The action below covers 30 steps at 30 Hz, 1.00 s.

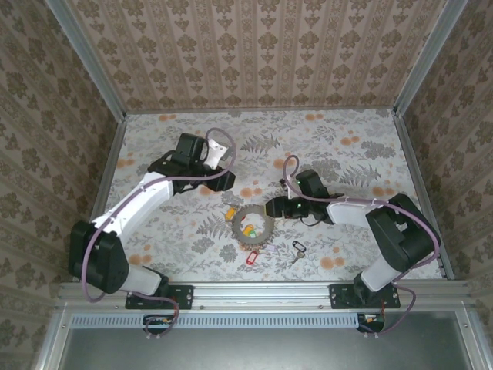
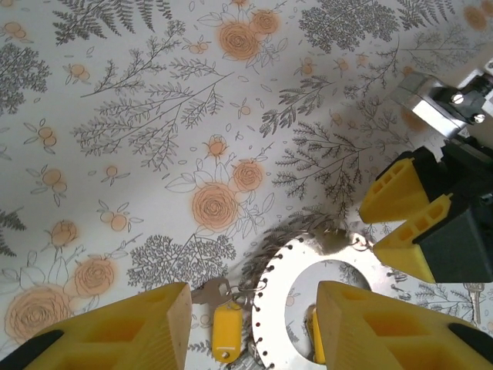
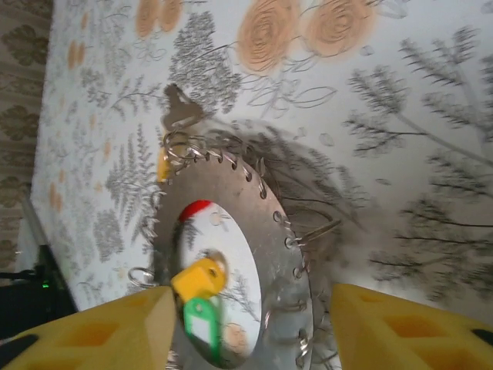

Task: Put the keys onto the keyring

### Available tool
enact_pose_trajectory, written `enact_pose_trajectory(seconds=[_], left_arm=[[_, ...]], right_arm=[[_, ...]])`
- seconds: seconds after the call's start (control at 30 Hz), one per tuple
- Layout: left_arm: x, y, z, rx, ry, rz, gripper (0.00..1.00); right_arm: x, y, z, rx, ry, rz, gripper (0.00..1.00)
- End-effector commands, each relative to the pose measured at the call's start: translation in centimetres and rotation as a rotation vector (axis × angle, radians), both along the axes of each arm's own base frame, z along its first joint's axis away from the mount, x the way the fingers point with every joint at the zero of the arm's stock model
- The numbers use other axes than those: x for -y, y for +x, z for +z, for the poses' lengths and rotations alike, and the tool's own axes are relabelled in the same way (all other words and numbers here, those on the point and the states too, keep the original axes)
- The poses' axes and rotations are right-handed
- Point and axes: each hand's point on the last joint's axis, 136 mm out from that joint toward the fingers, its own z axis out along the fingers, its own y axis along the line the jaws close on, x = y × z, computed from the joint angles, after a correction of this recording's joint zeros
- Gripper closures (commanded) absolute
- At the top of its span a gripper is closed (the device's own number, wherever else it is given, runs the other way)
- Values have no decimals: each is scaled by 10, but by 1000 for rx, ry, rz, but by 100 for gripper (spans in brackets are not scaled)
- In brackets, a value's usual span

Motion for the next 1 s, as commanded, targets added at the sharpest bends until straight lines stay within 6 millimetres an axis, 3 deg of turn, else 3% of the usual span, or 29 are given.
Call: enact_pose_trajectory(seconds=[0.0, 0.2, 0.4, 0.6, 0.8, 0.97], left_arm=[[8, -1, 2, 0, 42, -56, 52], [26, -2, -11, -45, 89, -129, 52], [59, -8, -34, -127, 84, -189, 56], [94, -38, -57, -179, 131, -343, 63], [117, -54, -70, -286, 24, -389, 66], [134, -70, -78, -347, -15, -455, 69]], right_arm=[[25, 11, 18, 95, -127, -32, 34], [69, 26, 40, 177, -170, -165, 20], [104, 18, 10, 101, -132, -295, 20], [115, 29, 13, 143, -123, -351, 17], [136, 29, 14, 169, -130, -432, 7], [147, 26, 21, 194, -139, -464, 5]])
